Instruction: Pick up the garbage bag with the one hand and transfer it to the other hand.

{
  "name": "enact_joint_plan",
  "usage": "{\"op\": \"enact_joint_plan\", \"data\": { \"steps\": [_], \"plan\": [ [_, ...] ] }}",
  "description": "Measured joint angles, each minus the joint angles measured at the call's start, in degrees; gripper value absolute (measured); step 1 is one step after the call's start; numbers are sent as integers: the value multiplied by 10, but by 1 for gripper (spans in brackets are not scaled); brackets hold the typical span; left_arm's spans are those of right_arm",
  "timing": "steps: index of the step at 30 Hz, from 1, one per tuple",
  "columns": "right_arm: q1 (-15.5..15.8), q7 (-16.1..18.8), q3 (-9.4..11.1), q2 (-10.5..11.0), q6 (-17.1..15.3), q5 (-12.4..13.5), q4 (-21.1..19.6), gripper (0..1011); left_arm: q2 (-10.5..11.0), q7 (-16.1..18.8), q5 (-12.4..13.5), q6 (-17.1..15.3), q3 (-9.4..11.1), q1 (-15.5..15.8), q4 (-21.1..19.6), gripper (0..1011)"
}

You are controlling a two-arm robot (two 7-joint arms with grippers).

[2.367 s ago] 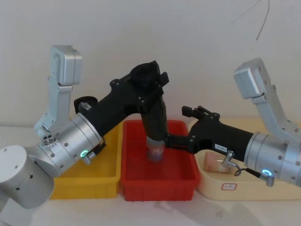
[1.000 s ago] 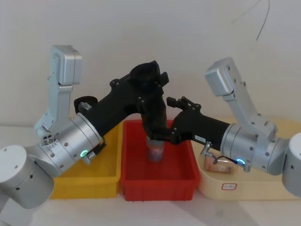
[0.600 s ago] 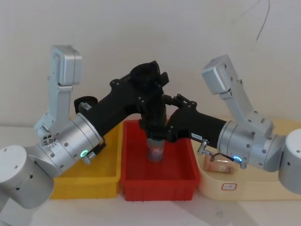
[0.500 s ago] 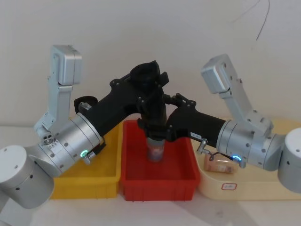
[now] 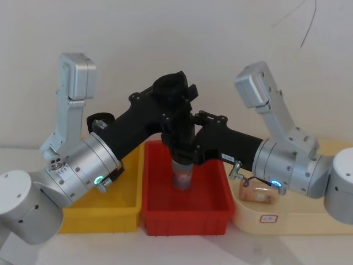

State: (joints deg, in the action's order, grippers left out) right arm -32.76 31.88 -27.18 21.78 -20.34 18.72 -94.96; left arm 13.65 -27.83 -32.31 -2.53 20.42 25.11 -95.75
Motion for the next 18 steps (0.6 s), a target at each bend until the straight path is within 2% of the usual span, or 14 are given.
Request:
{"op": "enact_joint_plan", "data": {
  "steps": [2, 7, 18],
  "plan": [
    [-1, 1, 0, 0, 1, 0, 0, 631, 0, 0, 0, 0, 0, 0, 0, 413],
    [-1, 1, -1, 0, 1, 1, 1, 507, 0, 0, 0, 0, 0, 0, 0, 413],
    [-2, 2, -1, -1, 2, 1, 2, 506, 0, 0, 0, 0, 0, 0, 0, 414]
  ]
}}
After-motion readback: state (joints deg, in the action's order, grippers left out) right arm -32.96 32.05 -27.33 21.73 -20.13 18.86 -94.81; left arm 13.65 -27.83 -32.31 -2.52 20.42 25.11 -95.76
